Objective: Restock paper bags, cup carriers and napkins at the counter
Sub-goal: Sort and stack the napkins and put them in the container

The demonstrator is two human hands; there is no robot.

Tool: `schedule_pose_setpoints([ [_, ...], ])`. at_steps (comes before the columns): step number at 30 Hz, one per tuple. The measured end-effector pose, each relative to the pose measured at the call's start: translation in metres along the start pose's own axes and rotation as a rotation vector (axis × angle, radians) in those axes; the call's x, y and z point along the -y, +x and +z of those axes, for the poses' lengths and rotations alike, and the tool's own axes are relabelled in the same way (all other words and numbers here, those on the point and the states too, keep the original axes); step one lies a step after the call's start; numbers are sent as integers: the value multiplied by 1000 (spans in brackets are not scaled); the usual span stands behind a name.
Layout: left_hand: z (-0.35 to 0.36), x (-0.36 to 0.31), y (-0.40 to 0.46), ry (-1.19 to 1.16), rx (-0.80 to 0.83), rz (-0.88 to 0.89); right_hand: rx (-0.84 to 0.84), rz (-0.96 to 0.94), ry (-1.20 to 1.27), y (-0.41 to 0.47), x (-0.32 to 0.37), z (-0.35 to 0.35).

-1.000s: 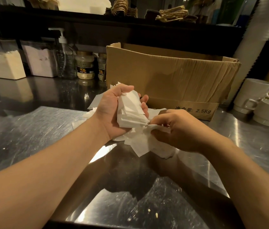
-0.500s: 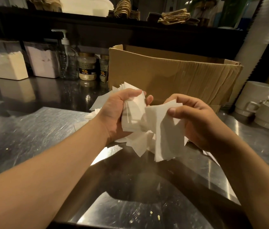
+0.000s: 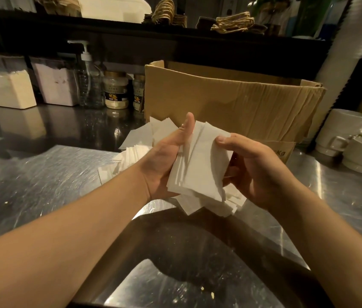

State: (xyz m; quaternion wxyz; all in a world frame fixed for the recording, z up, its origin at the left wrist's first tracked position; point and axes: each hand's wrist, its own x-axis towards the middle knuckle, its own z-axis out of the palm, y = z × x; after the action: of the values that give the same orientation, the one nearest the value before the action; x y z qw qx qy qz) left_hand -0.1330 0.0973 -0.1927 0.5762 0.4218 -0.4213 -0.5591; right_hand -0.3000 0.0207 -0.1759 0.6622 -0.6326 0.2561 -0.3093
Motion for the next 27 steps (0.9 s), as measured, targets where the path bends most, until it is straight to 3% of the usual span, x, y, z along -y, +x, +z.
schedule_pose_setpoints([
  [5, 4, 1, -3, -49, 54, -16, -114, -44, -49, 3, -6, 5],
  [8, 5, 2, -3, -78, 23, -41, -233, -294, -413, 3, -11, 8],
  [10, 7, 2, -4, -91, 20, -55, -199, -461, -618, 0, -13, 10],
  [13, 8, 1, -3, -67, -34, -49, -77, -510, -732, -5, -14, 9],
  [16, 7, -2, -4, -50, -77, -43, -52, -470, -765, -3, -15, 10],
  [21, 9, -4, -5, 29, -127, -31, -179, -445, -665, 3, -16, 8],
  [27, 8, -4, -4, 84, -130, -28, -146, -406, -543, 4, -17, 6],
])
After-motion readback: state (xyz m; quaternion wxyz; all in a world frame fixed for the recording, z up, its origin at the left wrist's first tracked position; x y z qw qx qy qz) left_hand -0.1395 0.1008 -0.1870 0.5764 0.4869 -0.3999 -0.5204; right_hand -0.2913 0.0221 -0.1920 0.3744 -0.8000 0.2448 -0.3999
